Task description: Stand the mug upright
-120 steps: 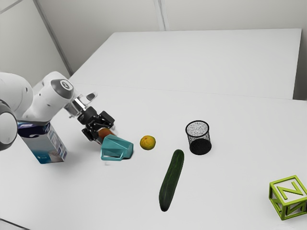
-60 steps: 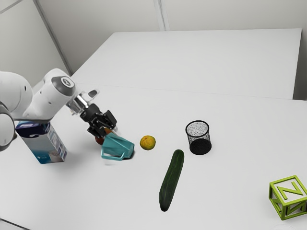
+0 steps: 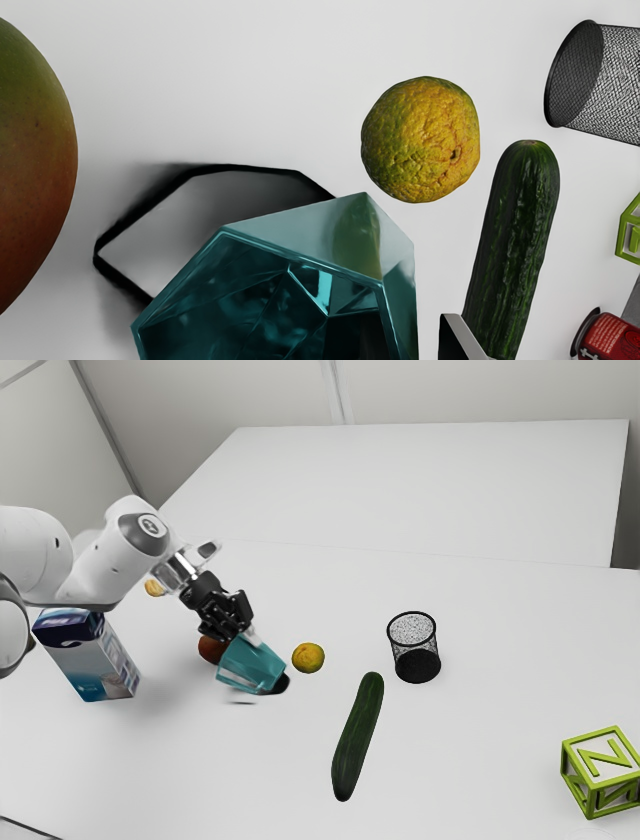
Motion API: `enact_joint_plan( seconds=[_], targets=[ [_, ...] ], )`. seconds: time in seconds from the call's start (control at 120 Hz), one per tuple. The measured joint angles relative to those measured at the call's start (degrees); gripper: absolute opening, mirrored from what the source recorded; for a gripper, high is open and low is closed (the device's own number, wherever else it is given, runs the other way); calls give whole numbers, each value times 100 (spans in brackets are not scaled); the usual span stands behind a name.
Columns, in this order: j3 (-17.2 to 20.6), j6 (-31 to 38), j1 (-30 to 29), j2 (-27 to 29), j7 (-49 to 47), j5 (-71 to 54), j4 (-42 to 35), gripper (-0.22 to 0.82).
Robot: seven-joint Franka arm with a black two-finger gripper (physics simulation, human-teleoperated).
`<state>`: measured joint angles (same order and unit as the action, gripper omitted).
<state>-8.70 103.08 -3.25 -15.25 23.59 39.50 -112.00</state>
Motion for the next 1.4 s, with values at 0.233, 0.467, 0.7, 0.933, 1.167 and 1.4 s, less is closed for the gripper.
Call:
enact_joint_plan(
  seconds=[0.233, 0.467, 0.7, 0.933, 1.167, 1.4],
  targets=[
    [124, 22, 0, 13, -165, 5, 9, -11],
    [132, 22, -9, 20, -297, -20, 45, -16],
    [161, 21, -2, 248, -421, -152, 96, -17],
    [446, 424, 197, 894, -524, -1829, 38, -18],
    [718, 747, 627, 957, -667, -3433, 16, -18],
    [804, 1061, 648, 778, -821, -4026, 25, -18]
  ],
)
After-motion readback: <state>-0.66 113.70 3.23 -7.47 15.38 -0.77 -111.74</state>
